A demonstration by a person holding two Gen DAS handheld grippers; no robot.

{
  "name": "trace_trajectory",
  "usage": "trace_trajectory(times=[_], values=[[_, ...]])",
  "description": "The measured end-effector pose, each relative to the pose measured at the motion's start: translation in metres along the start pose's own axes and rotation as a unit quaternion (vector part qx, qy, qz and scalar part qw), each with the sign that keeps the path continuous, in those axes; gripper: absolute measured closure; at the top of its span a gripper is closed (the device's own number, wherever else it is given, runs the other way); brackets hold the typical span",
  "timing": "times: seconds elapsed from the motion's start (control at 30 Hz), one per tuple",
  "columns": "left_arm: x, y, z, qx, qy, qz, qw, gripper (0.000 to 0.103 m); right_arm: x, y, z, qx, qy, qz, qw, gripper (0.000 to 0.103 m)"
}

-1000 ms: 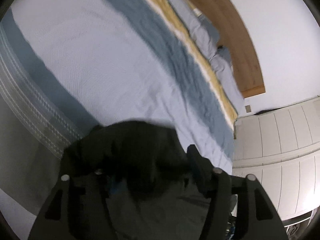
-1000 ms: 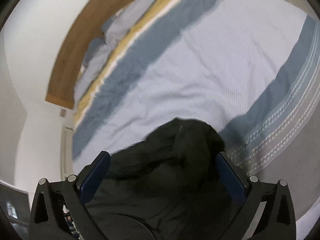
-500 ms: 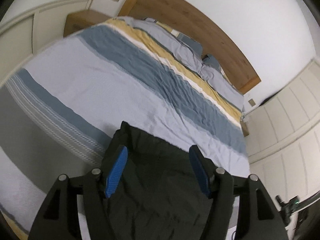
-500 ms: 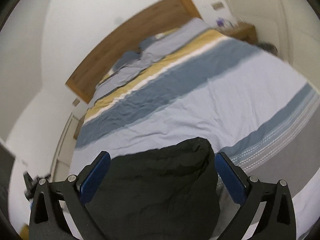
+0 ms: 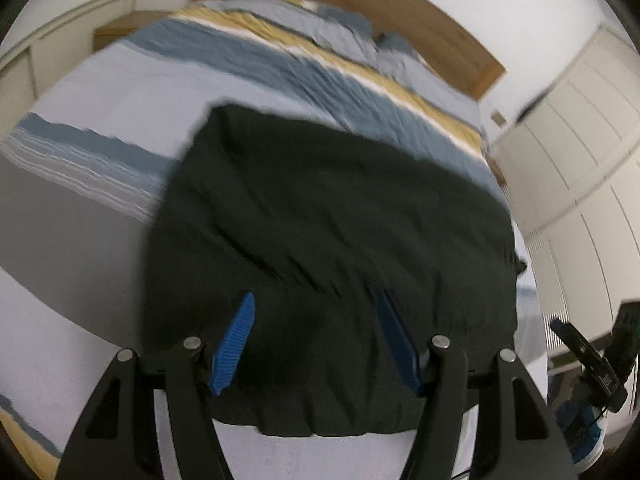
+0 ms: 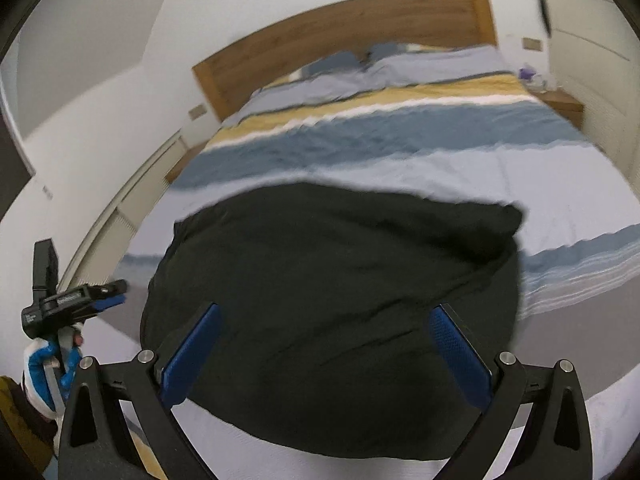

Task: Fold large clothes
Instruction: 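Lay the coat down flat on the bed and open both grippers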

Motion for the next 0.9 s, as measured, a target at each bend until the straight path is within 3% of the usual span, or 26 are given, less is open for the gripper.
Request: trace_trajectory(times=[0.1, 0.2, 0.37, 0.57, 0.9], values=[[0.009, -0.031, -0.018, -0.001, -0.027, 0.018, 0.9995, 0.040, 0.019, -0.034, 0.012, 0.000, 0.013, 0.022, 1.000, 0.001], [-0.001, -0.054, -0.029, -0.030, -0.059, 0.014, 0.9977, 0.040, 0.027, -0.072, 0.016, 0.006, 0.019, 0.044, 0.999, 0.001], [-0.032, -0.082, -0.038, -0.087, -0.104, -0.008, 0.9908, 0.040, 0.007, -0.123, 0.009, 0.026, 0.027, 0.047, 0.998, 0.001], [-0.049, -0.102, -0.044, -0.114, -0.130, -0.022, 0.9847, 0.040, -0.017, -0.147, -0.001, 0.034, 0.029, 0.042, 0.998, 0.001], [-0.061, -0.120, -0.044, -0.122, -0.141, -0.022, 0.9823, 0.040, -0.017, -0.159, -0.004, 0.040, 0.030, 0.043, 0.998, 0.001]])
Point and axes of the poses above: each gripper's, at about its wrist camera, not at the fingertips, and y roughly against the way its jaws point, z to its left, x to its underside, the point moved 9 cm from there along -y, roughly the way its jaws point, and after that the axes turned 6 degrees about -y, right-handed, at the moved point
